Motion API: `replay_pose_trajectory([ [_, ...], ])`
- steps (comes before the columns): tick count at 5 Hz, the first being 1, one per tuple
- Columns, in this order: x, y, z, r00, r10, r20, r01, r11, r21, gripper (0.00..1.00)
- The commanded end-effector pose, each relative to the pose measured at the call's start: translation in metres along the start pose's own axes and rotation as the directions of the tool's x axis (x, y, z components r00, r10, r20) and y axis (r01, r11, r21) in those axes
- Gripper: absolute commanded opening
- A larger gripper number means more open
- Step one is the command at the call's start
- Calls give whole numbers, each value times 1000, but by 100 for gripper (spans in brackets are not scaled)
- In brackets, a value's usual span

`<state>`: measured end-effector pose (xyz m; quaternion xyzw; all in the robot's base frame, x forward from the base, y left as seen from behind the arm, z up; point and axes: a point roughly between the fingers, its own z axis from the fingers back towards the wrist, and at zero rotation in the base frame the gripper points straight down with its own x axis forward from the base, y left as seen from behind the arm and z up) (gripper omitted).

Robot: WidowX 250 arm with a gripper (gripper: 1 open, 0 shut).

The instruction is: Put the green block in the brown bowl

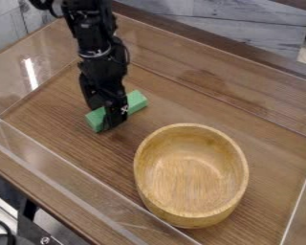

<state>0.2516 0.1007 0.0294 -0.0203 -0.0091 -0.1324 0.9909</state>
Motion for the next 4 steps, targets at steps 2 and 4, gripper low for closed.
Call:
replay_pose_trajectory([
  [2,10,9,6,999,20,40,-20,1000,12,100],
  [4,7,5,8,998,55,14,-55,998,-27,0],
])
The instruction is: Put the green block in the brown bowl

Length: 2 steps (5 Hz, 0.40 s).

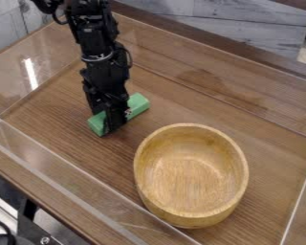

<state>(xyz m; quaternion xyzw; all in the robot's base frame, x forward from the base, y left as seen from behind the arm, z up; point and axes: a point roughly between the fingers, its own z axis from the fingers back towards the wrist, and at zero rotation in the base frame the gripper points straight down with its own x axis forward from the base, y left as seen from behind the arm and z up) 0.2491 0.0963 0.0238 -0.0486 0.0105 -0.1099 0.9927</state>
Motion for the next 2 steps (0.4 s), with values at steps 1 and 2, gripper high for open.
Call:
replay_pose_trajectory([
  [1,5,5,20,999,40,27,-40,999,7,0],
  [2,2,2,30,997,74,6,-73,997,-18,0],
])
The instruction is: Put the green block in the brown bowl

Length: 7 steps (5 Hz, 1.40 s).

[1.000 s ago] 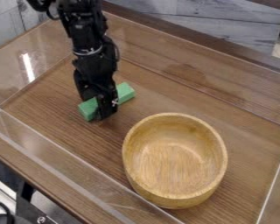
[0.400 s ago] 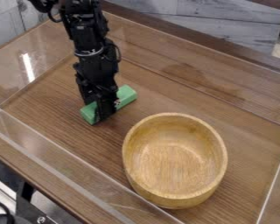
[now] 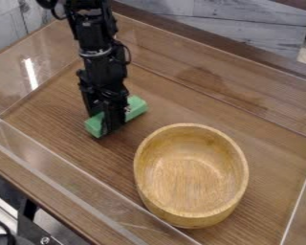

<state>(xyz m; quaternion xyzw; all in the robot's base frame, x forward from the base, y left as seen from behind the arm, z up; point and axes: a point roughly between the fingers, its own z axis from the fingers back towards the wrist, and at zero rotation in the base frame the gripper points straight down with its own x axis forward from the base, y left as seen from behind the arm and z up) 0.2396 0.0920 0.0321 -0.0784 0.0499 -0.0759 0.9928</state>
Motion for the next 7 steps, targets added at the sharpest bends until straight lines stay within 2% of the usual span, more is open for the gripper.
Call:
replay_pose_trajectory([
  [1,6,3,36,998,29,64,-31,999,24,0],
  [3,10,3,43,996,38,76,-39,999,8,0],
  [6,20,9,34,995,34,98,-34,999,4,0],
  [7,14,-5,48,994,62,88,-61,998,-10,0],
])
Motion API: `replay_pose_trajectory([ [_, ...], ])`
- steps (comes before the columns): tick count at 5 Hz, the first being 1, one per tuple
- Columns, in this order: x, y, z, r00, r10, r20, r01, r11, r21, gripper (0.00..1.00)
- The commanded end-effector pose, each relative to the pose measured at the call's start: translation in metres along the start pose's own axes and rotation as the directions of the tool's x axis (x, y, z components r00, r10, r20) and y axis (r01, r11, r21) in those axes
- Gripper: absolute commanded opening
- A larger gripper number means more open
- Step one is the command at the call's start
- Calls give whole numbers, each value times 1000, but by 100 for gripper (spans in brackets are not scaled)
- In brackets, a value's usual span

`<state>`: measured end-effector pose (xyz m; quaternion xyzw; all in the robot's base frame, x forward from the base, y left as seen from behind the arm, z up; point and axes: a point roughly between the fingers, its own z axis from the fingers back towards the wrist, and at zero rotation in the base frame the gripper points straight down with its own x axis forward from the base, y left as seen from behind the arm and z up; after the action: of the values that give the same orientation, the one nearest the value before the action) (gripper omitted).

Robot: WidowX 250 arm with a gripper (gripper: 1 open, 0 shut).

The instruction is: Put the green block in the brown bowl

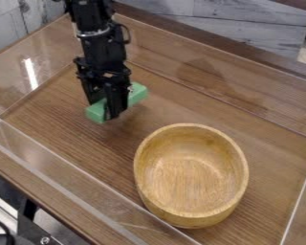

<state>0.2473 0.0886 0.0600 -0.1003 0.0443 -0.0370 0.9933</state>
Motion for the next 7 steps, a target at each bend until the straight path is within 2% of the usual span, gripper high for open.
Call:
replay_pose_trajectory([
  [1,4,-17,33,998,5,65,-7,1000,28,0],
  [2,-2,-48,53,998,1,66,-2,1000,23,0],
  [3,-7,-95,66,997,-51,63,50,998,23,0],
  [4,-29,-146,55,984,-175,46,173,984,32,0],
  [5,-53,-195,32,964,-263,39,260,964,55,0],
  [6,-54,-221,7,962,-269,49,264,961,78,0],
  [7,-52,-228,1,972,-224,63,219,972,85,0],
])
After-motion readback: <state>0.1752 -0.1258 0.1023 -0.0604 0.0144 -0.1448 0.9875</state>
